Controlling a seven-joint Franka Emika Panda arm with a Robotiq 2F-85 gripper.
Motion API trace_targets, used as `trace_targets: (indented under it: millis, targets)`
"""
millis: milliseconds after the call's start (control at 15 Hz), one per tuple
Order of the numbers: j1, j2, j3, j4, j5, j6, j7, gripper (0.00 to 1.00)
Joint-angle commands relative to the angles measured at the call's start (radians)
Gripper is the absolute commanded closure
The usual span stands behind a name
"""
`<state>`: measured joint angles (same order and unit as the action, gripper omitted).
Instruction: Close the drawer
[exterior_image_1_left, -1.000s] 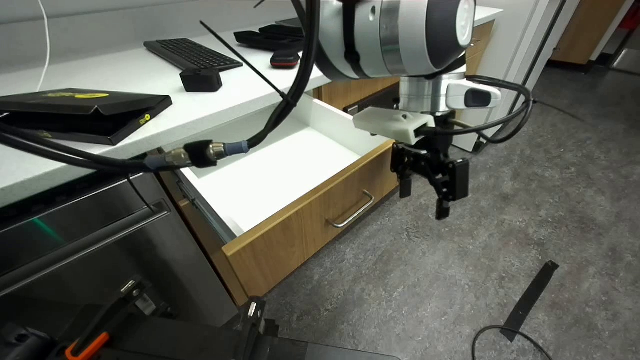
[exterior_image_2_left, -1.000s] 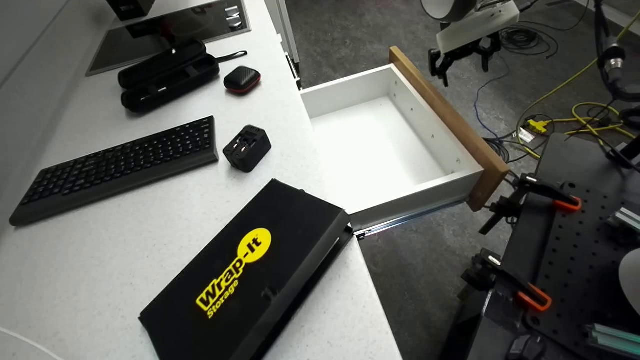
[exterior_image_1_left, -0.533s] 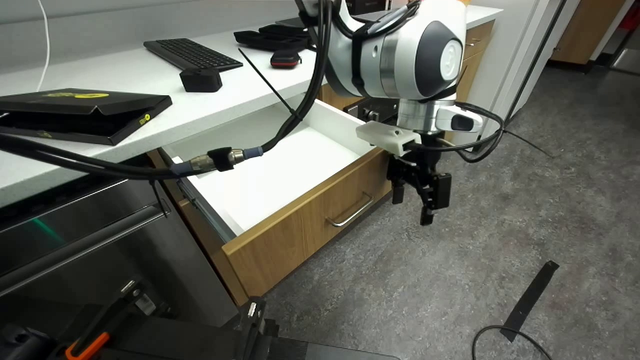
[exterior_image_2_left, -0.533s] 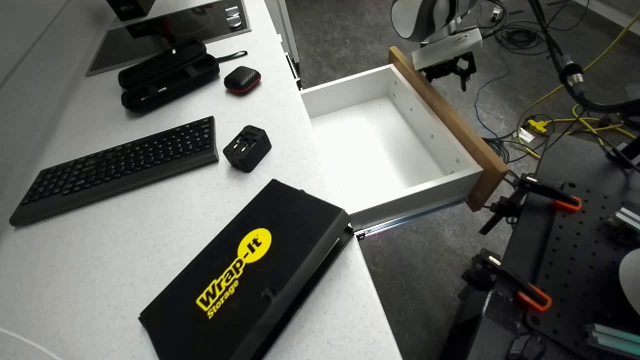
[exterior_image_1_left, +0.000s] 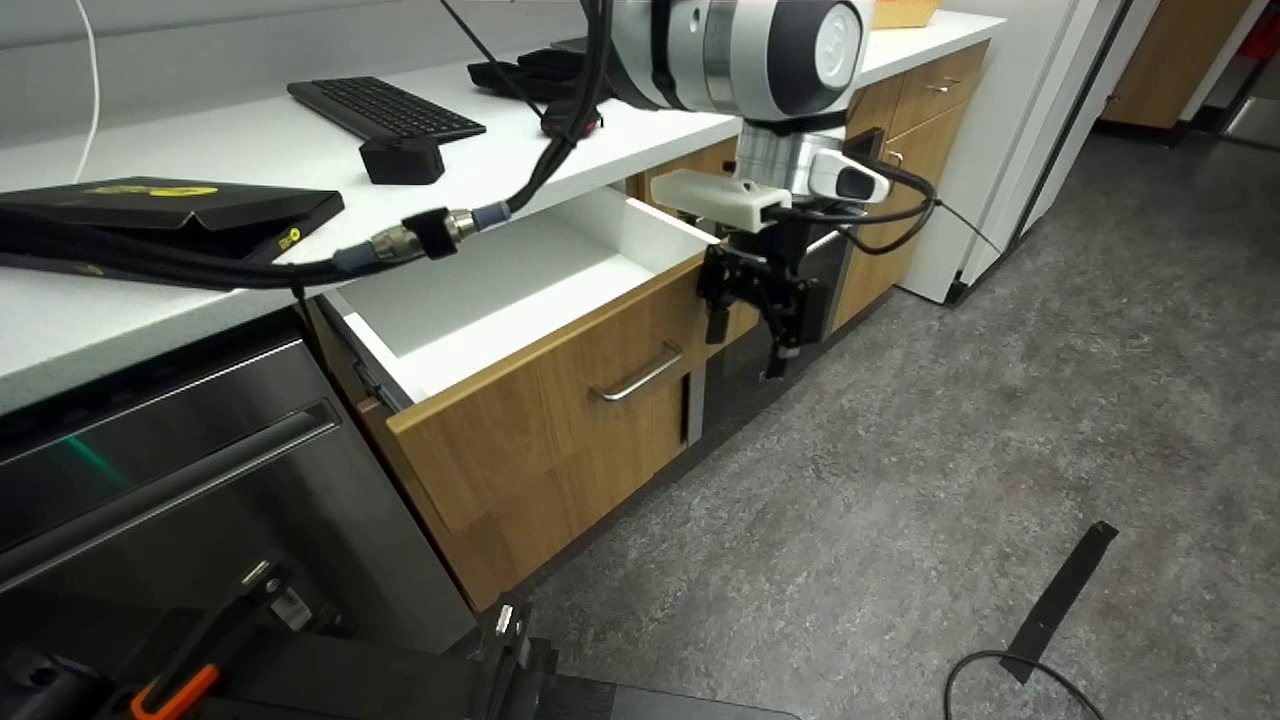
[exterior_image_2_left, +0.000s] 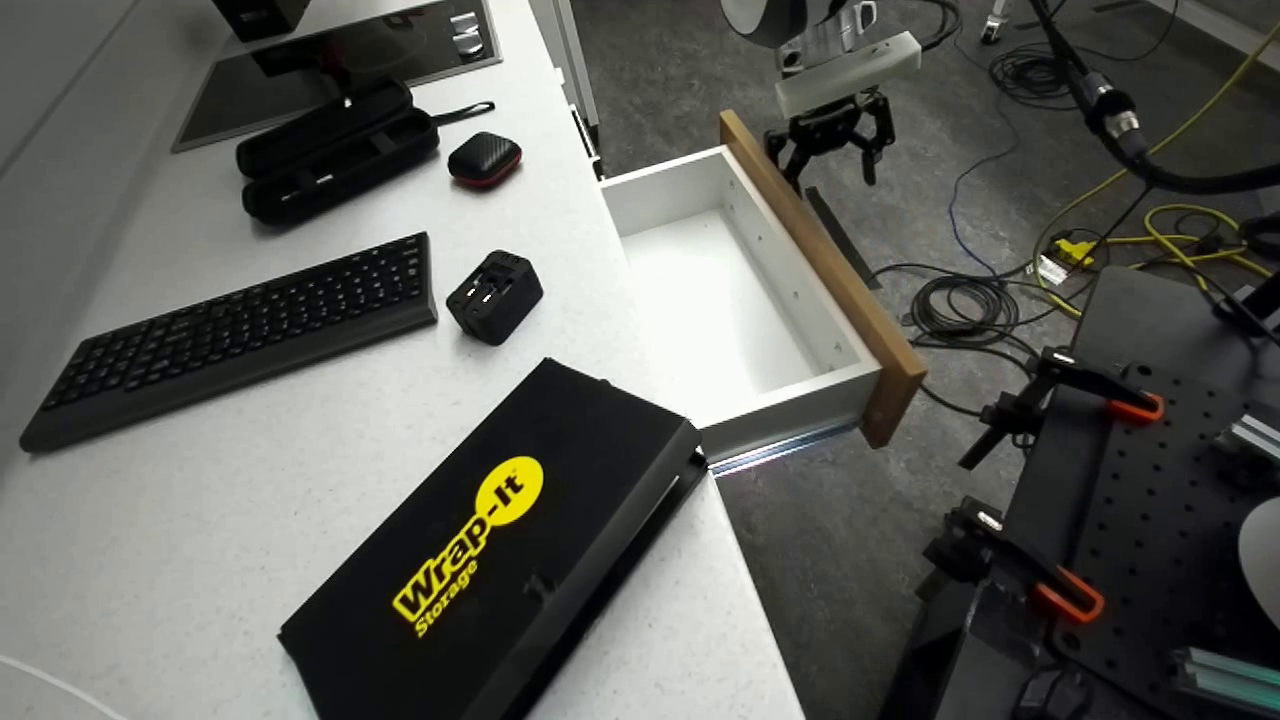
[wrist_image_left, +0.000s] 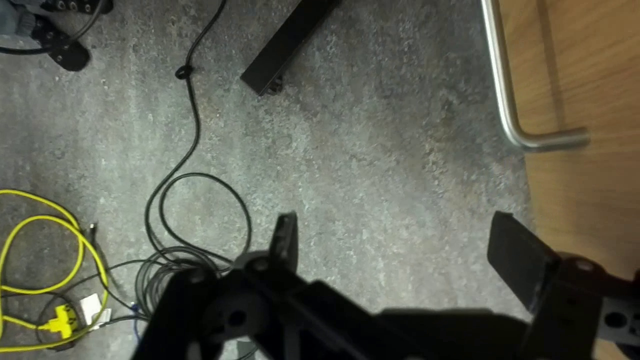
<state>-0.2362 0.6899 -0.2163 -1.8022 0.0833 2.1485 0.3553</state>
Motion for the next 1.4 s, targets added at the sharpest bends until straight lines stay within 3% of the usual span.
trace_targets:
  millis: [0, 400, 467, 1333]
  targets:
    - [0.012, 0.018, 0.071, 0.086, 0.045, -0.136, -0.088, 0.0]
    - [0.063, 0.158, 0.09, 0.282, 0.021, -0.245, -0.051, 0.0]
    - [0.069, 0.092, 0.082, 0.178, 0.018, -0.183, -0.056, 0.0]
    - [0.069, 0.261, 0.085, 0.345, 0.039, -0.204, -0.002, 0.0]
